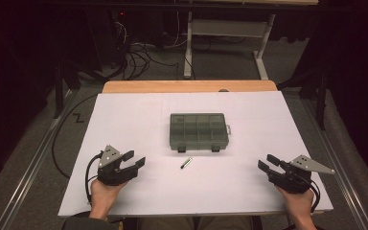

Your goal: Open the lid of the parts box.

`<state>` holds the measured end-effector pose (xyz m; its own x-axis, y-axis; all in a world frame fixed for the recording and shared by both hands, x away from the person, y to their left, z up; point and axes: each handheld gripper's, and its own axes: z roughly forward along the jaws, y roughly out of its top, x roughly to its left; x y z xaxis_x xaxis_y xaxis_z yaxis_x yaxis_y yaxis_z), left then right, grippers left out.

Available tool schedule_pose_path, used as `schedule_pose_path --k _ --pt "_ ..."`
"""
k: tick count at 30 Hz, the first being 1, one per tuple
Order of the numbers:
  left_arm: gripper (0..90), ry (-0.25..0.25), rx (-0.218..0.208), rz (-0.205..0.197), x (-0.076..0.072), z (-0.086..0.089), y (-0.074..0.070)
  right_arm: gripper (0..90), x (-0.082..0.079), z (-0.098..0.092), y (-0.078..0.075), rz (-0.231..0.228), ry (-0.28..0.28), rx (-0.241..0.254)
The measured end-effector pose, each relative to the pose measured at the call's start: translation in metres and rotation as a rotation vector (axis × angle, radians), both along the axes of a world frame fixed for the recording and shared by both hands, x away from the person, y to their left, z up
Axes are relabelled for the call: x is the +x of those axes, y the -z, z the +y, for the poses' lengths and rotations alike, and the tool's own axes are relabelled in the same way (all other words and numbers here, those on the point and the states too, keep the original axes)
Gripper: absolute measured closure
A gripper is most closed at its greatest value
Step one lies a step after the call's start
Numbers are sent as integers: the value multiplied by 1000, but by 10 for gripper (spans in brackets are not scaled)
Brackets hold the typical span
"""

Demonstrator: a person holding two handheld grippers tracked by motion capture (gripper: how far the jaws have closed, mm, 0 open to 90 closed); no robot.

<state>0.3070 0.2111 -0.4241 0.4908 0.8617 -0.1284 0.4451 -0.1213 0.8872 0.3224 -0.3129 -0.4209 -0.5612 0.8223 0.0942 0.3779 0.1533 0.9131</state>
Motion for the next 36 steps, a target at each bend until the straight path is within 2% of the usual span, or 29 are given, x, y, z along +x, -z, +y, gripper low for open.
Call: schedule_pose_path --k 19,30,36 --pt "470 29 15 -14 6 -8 -1 531 10 13 2 15 -24 2" --pt "472 47 32 -11 17 -18 -1 531 15 15 1 8 -22 1" --pt "474 52 27 -11 21 -22 -1 532 17 17 0 2 -28 -2"
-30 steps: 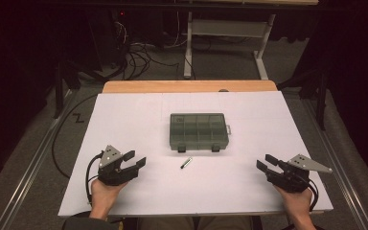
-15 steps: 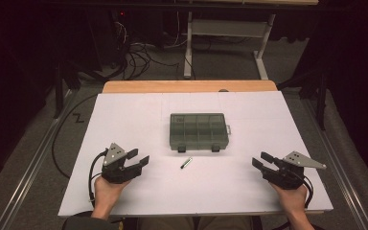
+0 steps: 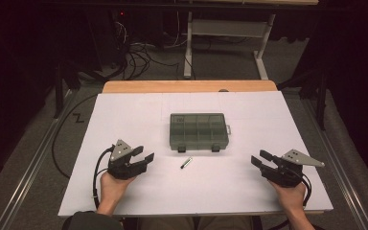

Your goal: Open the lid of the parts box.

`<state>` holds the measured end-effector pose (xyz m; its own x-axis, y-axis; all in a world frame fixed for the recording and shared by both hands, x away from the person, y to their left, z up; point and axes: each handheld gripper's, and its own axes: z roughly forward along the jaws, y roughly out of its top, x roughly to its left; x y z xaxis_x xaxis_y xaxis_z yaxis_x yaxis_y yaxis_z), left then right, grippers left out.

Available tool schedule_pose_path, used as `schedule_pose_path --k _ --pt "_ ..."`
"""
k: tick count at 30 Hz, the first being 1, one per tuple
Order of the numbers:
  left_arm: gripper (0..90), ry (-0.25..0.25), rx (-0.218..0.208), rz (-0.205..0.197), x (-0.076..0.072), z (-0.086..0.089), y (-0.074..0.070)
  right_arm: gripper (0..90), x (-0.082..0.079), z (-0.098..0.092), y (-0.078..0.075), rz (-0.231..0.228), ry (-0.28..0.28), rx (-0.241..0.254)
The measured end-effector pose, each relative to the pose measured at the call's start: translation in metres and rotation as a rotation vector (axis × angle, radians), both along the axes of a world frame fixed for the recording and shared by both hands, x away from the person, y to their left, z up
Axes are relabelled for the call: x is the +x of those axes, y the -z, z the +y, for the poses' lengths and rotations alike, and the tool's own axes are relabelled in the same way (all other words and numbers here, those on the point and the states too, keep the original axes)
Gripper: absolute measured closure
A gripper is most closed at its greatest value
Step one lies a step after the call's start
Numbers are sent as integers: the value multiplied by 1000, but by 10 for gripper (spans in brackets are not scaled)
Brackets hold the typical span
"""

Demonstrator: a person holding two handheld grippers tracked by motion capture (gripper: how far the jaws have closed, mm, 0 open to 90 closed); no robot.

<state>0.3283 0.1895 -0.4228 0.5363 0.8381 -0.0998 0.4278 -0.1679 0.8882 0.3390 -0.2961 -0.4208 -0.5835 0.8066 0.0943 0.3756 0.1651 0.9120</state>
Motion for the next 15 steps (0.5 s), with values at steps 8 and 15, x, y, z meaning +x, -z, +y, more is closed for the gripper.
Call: schedule_pose_path --k 8,15 --pt "476 6 -1 -2 6 -4 0 533 5 7 0 -4 -15 -16" --pt "476 11 0 2 11 -9 2 533 10 13 0 -5 -24 -21"
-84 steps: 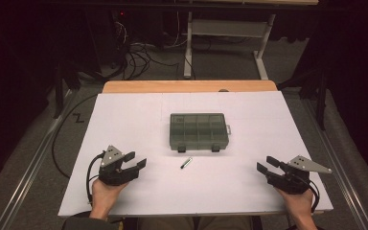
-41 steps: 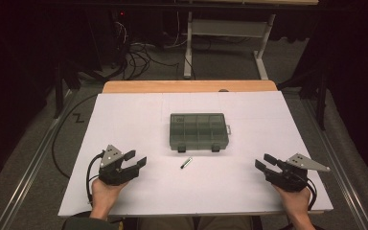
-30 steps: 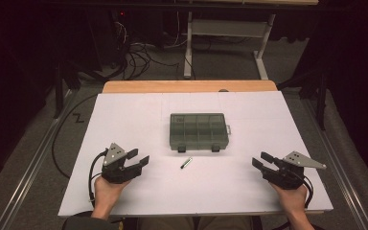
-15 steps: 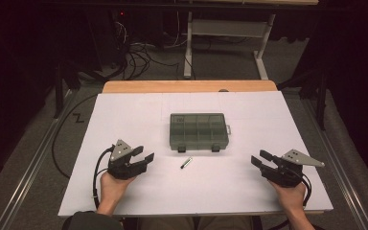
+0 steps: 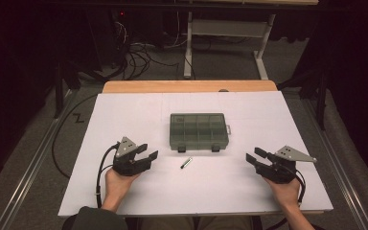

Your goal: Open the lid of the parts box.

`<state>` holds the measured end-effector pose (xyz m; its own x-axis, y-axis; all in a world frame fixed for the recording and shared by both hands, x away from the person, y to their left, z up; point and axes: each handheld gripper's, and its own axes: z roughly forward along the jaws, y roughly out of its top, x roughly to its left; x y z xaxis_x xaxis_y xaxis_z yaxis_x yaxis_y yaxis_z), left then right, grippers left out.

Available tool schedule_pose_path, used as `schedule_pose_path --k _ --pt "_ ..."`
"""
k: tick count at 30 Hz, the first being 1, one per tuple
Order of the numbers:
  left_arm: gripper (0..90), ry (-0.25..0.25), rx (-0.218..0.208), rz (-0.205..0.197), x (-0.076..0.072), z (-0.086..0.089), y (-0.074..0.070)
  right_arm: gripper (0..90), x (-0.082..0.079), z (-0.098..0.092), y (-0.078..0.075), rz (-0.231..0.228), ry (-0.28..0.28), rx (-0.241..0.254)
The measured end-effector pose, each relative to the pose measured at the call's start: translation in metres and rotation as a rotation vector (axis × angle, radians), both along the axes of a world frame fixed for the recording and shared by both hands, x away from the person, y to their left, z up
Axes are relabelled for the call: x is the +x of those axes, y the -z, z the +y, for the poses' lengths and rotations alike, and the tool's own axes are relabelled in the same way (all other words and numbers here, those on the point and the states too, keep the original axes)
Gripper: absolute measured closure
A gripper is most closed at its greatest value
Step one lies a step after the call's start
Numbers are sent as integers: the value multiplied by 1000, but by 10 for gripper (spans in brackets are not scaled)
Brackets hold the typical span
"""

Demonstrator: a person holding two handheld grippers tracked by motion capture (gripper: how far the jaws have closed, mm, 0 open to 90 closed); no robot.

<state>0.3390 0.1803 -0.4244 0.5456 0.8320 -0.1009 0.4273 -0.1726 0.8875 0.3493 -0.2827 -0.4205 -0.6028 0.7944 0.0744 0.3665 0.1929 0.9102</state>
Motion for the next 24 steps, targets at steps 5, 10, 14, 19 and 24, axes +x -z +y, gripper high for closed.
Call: schedule_pose_path --k 5,10,14,19,24 --pt "479 -2 16 3 5 -3 1 533 2 3 0 6 -7 -8" --pt "479 1 15 -3 9 -7 -1 532 8 7 1 9 -12 -23" --pt "479 7 14 -1 13 -11 -1 533 12 10 -1 6 -9 -19" --pt "480 13 20 6 17 -16 0 534 18 15 -1 11 -13 -15" --pt "482 15 20 4 21 -21 0 537 23 20 -2 13 -20 -15"
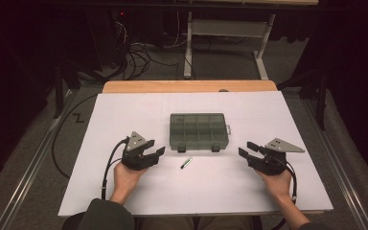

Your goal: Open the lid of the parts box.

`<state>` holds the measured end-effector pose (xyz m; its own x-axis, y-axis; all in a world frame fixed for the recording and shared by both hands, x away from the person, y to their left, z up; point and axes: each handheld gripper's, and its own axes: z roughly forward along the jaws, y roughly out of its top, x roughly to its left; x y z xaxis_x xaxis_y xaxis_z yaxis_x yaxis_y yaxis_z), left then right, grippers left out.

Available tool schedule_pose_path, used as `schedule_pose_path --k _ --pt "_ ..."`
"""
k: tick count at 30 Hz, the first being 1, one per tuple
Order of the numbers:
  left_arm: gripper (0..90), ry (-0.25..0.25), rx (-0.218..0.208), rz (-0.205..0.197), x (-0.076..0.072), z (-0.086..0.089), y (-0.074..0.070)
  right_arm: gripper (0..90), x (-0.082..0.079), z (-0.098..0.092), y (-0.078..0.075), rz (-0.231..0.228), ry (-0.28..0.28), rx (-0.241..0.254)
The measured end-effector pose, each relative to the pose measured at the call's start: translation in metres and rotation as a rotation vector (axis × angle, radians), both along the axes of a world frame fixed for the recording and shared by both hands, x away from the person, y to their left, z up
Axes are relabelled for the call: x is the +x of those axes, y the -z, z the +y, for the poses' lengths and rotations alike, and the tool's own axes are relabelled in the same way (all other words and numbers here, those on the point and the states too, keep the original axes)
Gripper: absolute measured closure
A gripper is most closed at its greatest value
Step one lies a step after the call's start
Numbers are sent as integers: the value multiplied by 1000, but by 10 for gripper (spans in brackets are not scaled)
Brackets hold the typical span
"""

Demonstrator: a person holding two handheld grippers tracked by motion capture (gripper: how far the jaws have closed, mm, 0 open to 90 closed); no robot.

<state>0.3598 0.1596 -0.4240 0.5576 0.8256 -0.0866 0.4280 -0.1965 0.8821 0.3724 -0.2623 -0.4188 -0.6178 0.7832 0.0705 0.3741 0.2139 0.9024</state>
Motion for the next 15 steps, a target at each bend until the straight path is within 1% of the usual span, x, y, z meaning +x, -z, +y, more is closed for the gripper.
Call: schedule_pose_path --k 7,11,15 --pt "486 16 -7 -2 6 -11 -1 541 7 11 -2 -3 -19 4" --pt "487 23 -21 2 10 -17 0 543 10 14 -3 -1 -22 5" --pt "488 28 -21 3 13 -21 -1 548 13 18 -4 3 -24 10"
